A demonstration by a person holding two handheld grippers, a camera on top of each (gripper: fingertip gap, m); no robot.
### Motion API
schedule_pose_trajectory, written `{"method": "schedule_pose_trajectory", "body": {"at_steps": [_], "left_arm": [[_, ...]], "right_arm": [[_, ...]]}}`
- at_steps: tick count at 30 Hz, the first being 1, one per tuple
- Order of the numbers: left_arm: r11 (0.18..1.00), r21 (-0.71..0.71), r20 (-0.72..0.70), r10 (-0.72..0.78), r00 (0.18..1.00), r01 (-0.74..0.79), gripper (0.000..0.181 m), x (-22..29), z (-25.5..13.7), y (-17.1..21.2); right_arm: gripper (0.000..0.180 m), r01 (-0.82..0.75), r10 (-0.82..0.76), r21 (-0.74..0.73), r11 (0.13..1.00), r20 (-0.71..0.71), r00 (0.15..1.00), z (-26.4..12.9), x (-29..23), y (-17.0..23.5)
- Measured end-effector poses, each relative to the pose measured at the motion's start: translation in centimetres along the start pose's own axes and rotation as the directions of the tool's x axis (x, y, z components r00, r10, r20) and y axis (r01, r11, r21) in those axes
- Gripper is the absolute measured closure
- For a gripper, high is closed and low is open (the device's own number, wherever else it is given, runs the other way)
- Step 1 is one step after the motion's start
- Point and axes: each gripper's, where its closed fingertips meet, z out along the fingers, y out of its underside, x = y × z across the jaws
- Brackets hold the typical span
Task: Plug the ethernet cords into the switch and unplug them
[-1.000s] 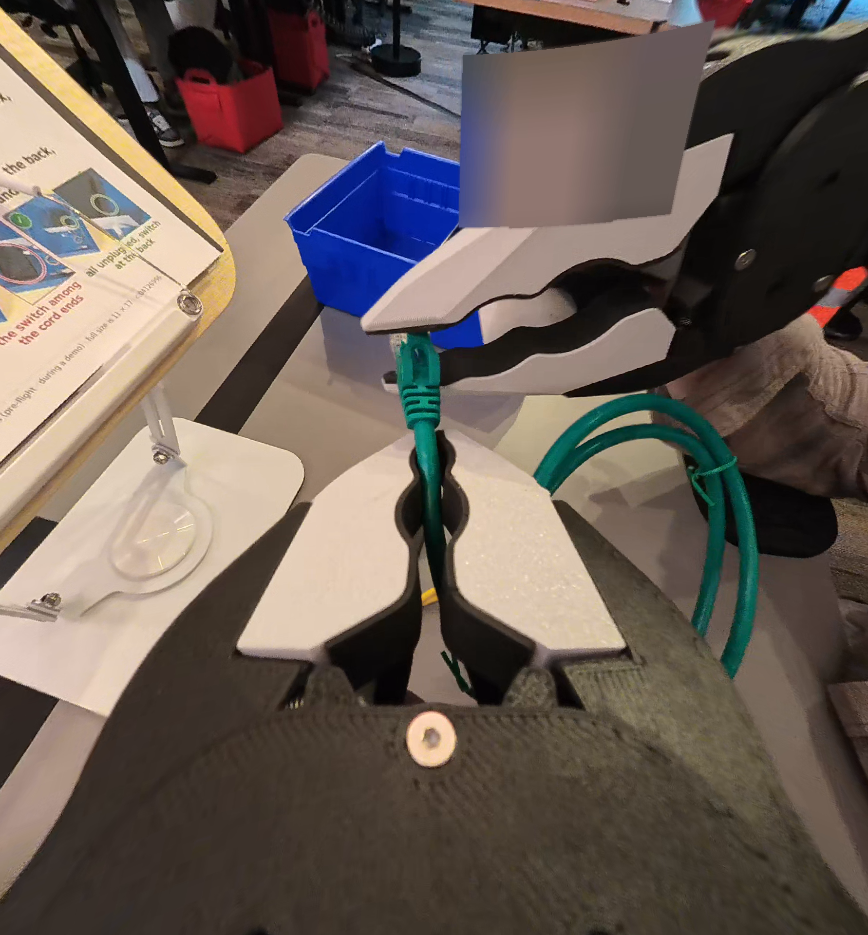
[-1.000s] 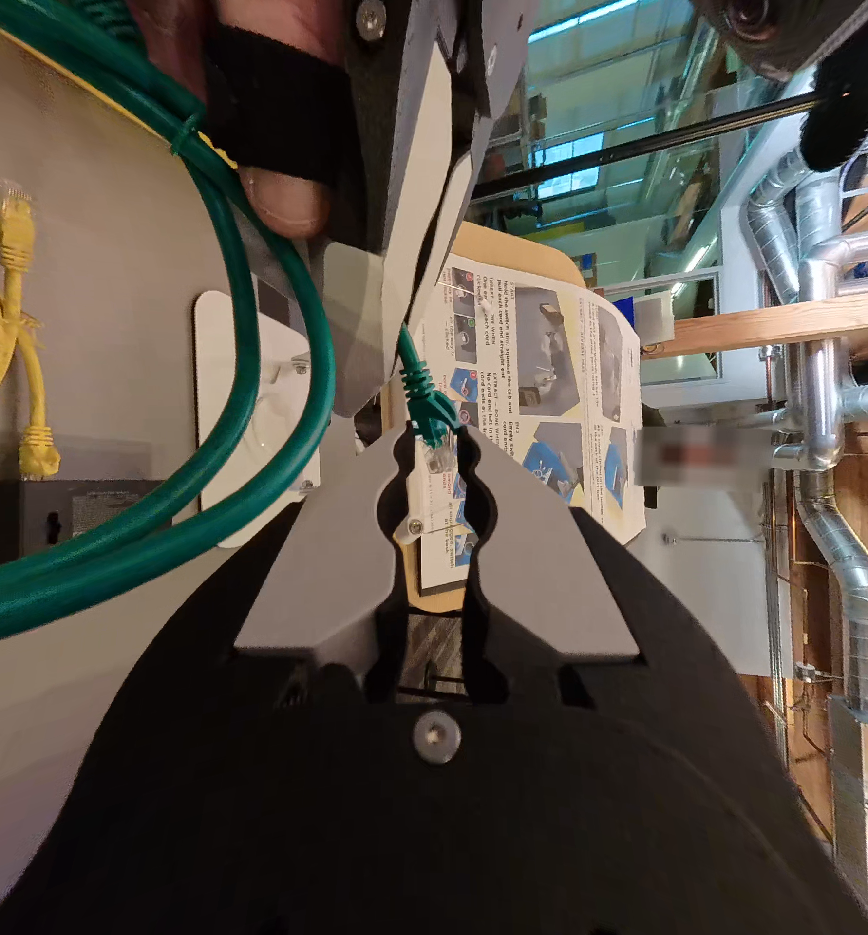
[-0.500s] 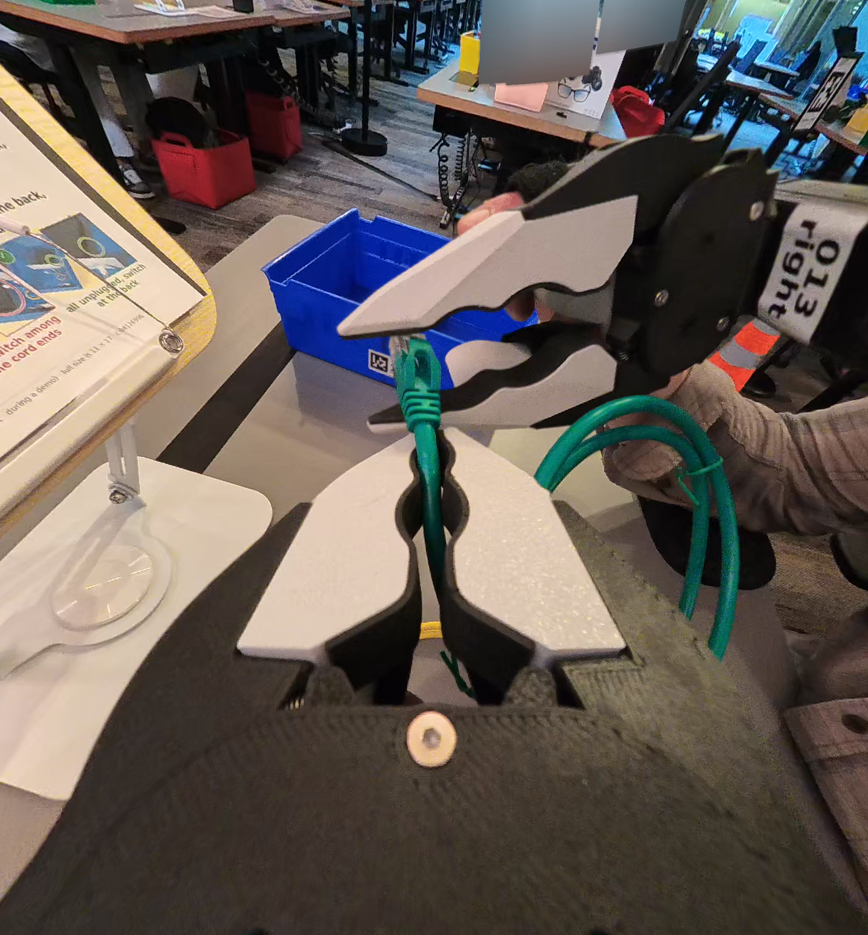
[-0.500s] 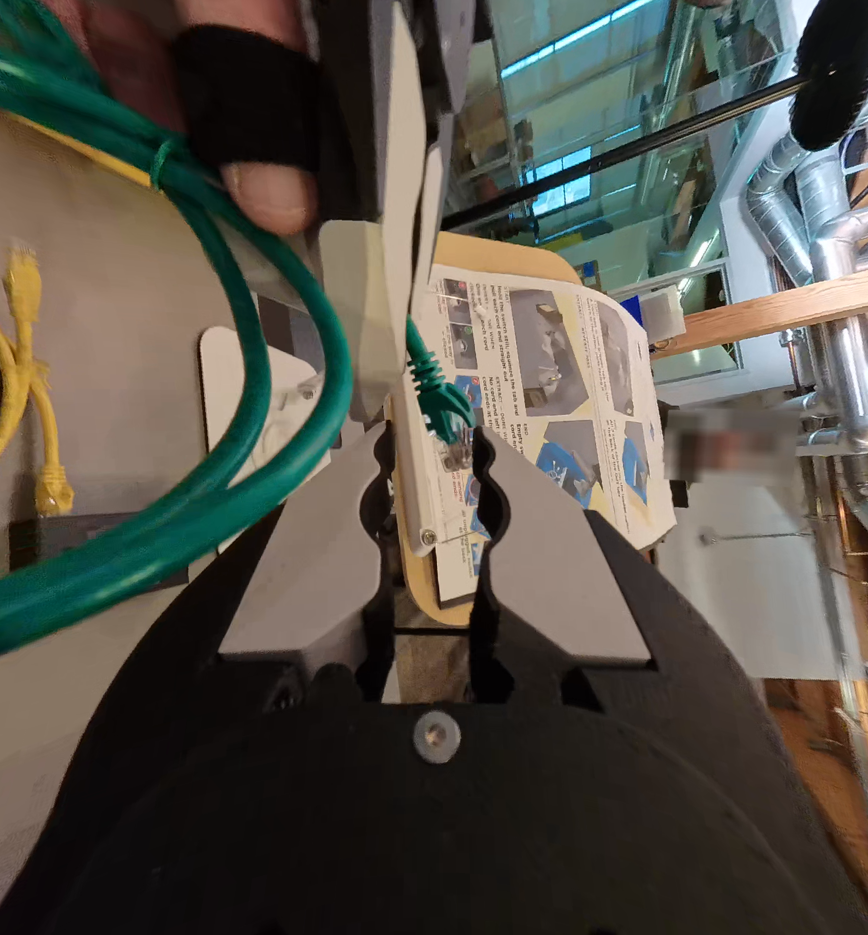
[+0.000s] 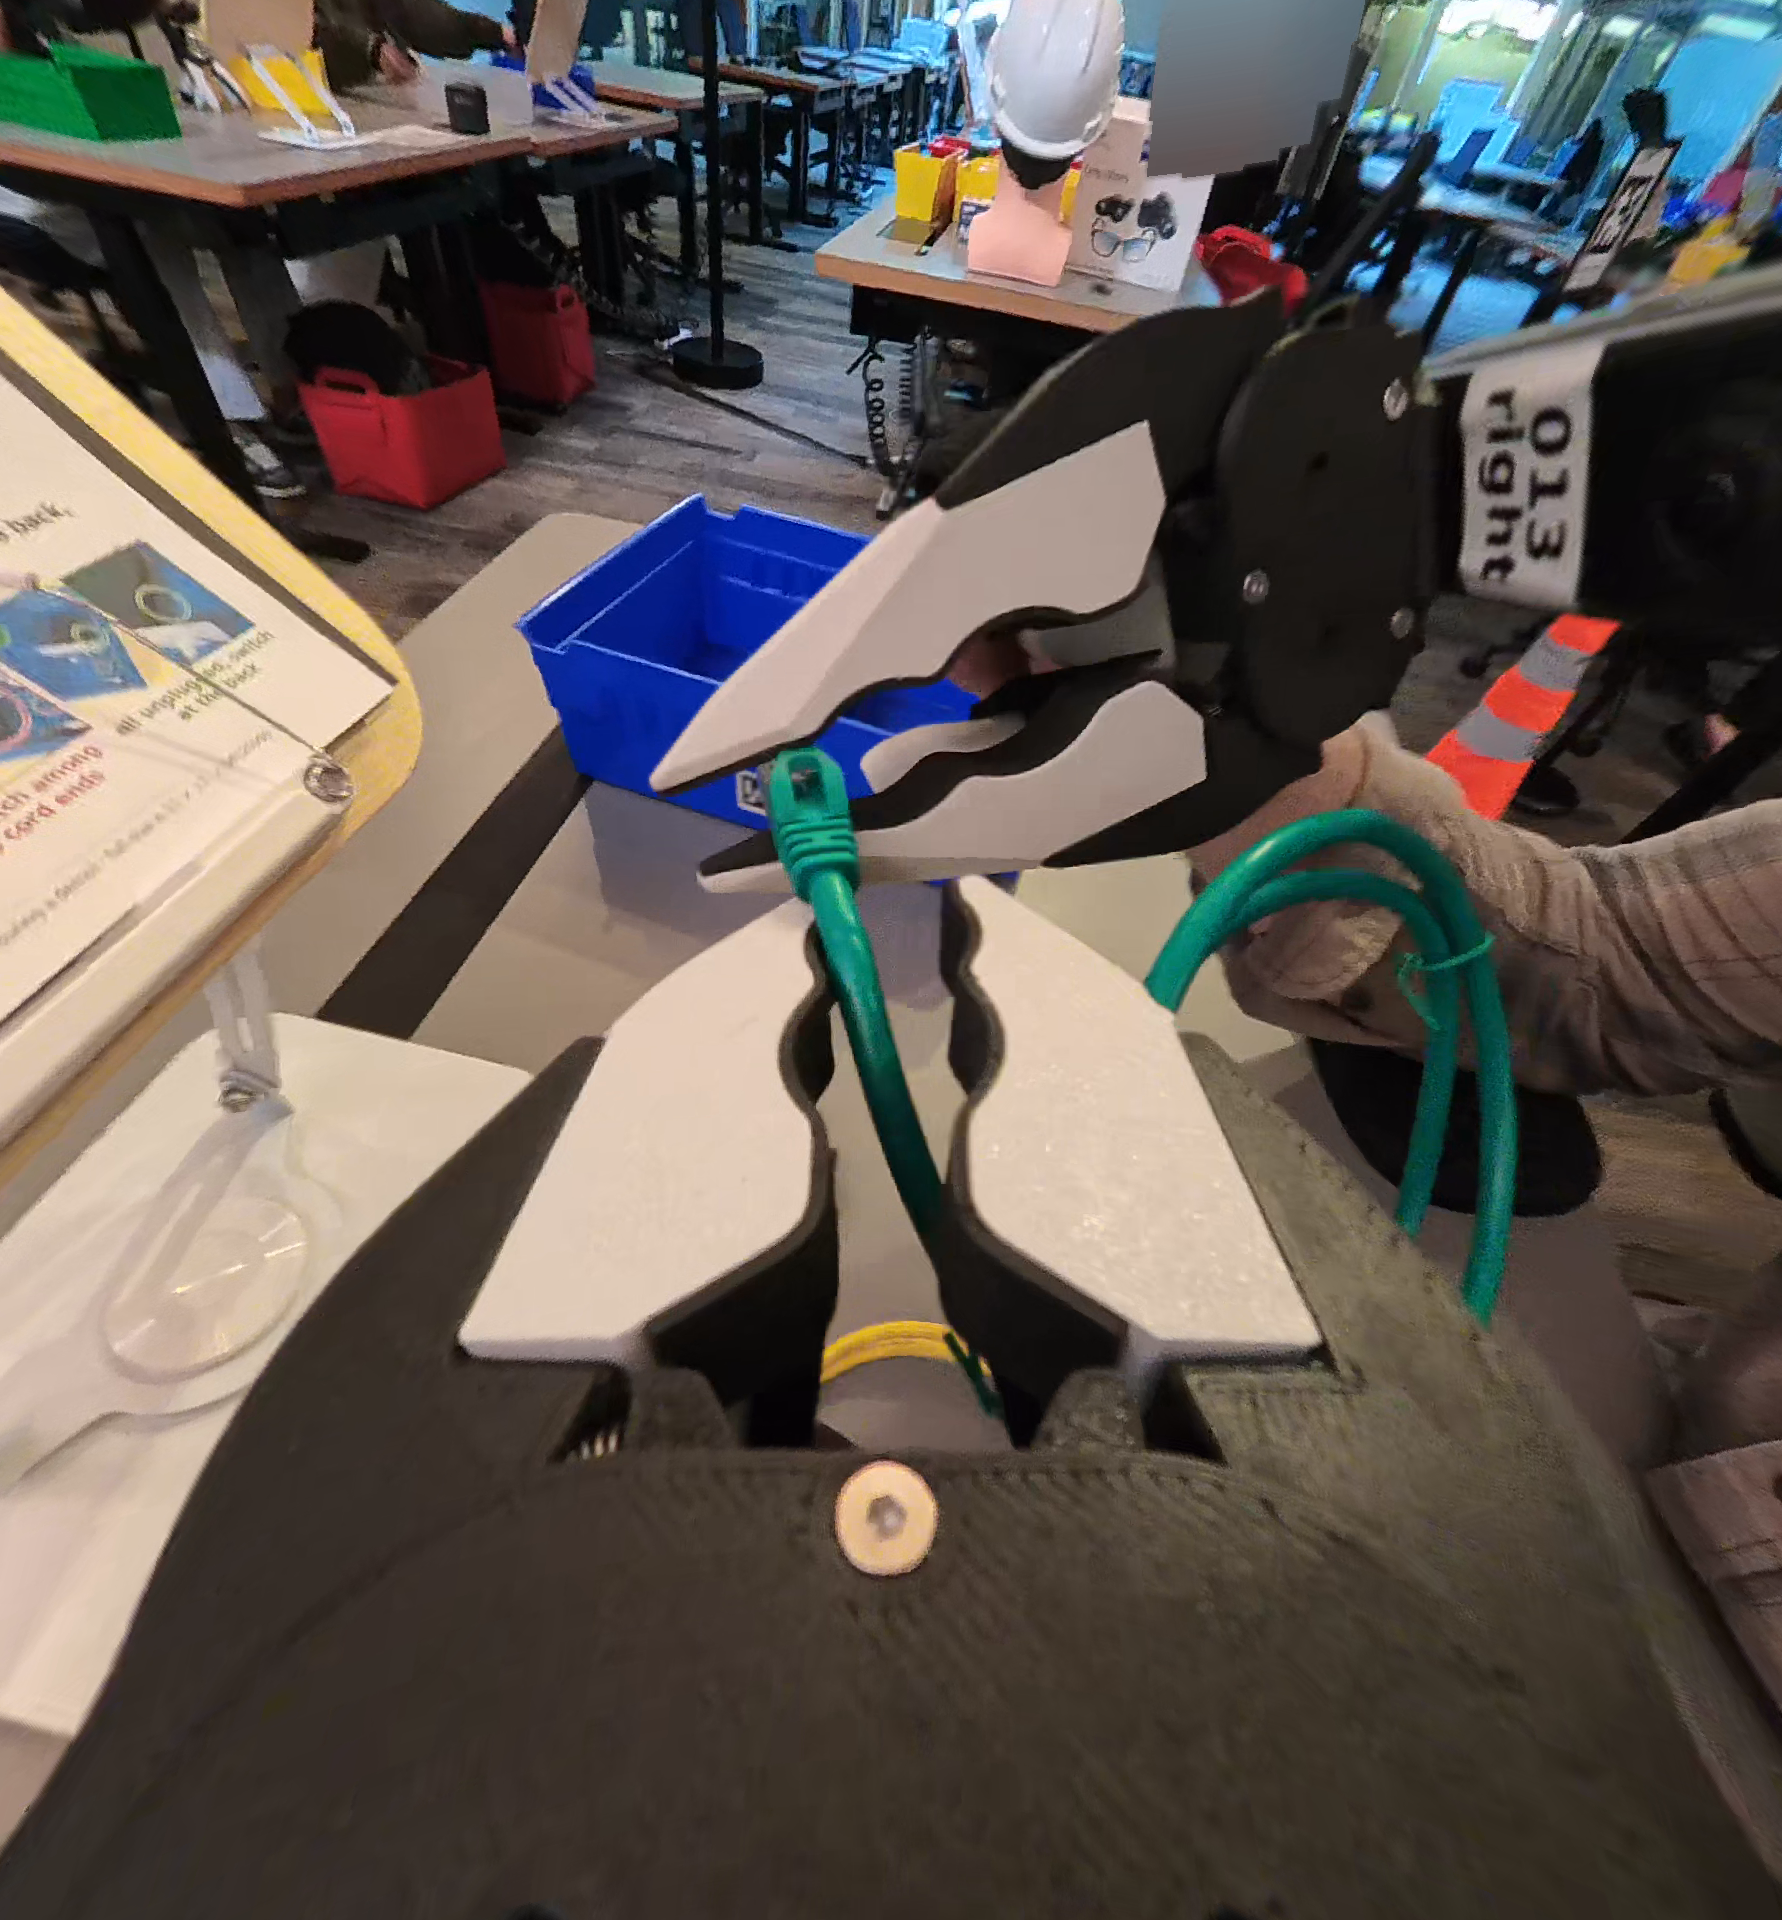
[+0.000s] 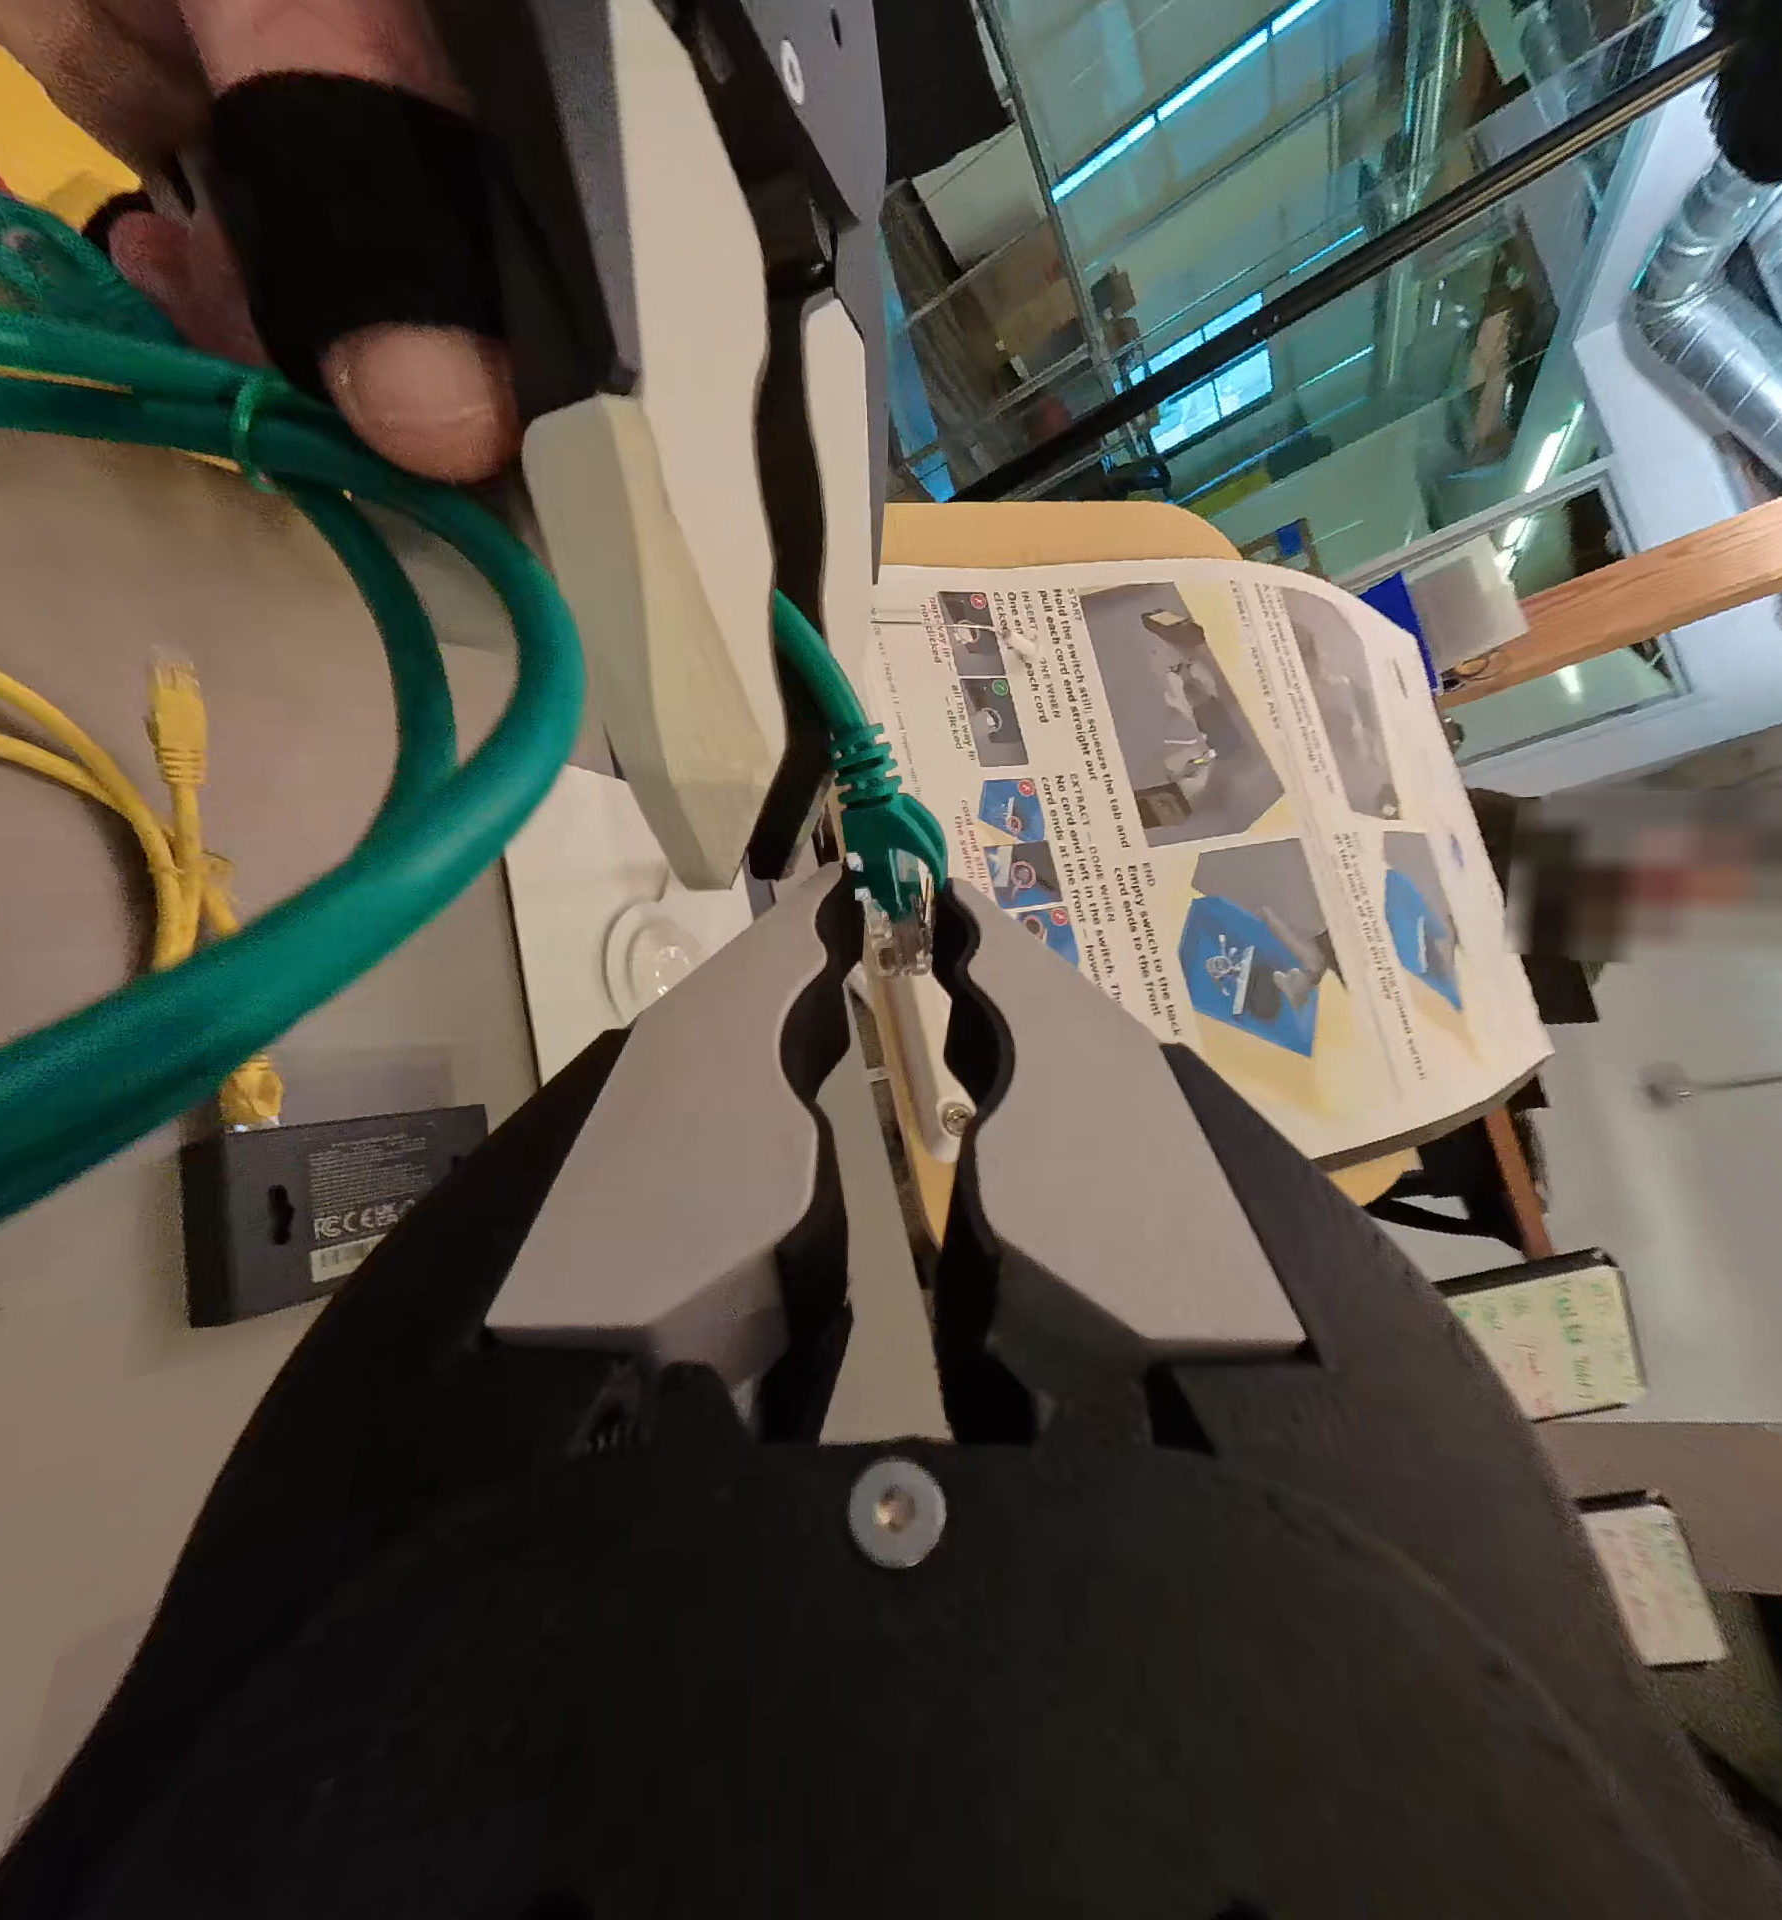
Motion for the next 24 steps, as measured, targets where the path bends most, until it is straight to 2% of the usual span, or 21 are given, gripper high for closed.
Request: {"method": "schedule_pose_trajectory", "body": {"at_steps": [5,6,7,9,11,15,20,24], "left_arm": [[0.994,0.044,0.064,0.095,0.993,-0.098,0.161,0.1,0.2,-1.1],[0.993,0.068,0.062,0.095,0.993,-0.099,0.155,0.2,0.2,-1.5],[0.988,0.112,0.089,0.092,0.992,-0.102,0.137,-0.1,0.1,-2.1],[0.980,0.177,0.095,0.080,0.992,-0.096,0.131,-0.1,-0.4,-3.1],[0.967,0.211,0.190,0.104,0.976,-0.144,0.125,-0.9,-0.8,-3.8],[0.973,0.199,0.189,0.076,0.979,-0.114,0.130,-0.9,0.1,-3.5],[0.974,0.214,0.220,0.034,0.975,-0.082,0.144,-1.4,0.4,-3.5],[0.974,0.222,0.246,-0.002,0.969,-0.054,0.164,-1.9,0.3,-3.4]], "right_arm": [[0.168,-0.158,0.153,0.086,0.984,0.063,0.986,-0.5,0.4,-0.2],[0.169,-0.180,0.174,0.093,0.979,0.067,0.982,-0.6,0.6,-0.1],[0.169,-0.197,0.189,0.095,0.976,0.084,0.978,-0.6,0.5,0.0],[0.169,-0.223,0.213,0.116,0.968,0.093,0.973,-0.4,0.4,0.0],[0.169,-0.263,0.251,0.132,0.956,0.105,0.962,-0.2,0.4,-0.1],[0.169,-0.325,0.309,0.175,0.929,0.112,0.944,-0.1,0.7,-0.7],[0.169,-0.281,0.276,0.144,0.949,0.054,0.960,0.0,1.0,-0.6],[0.169,-0.257,0.257,0.133,0.957,0.023,0.966,0.2,1.1,-0.7]]}}
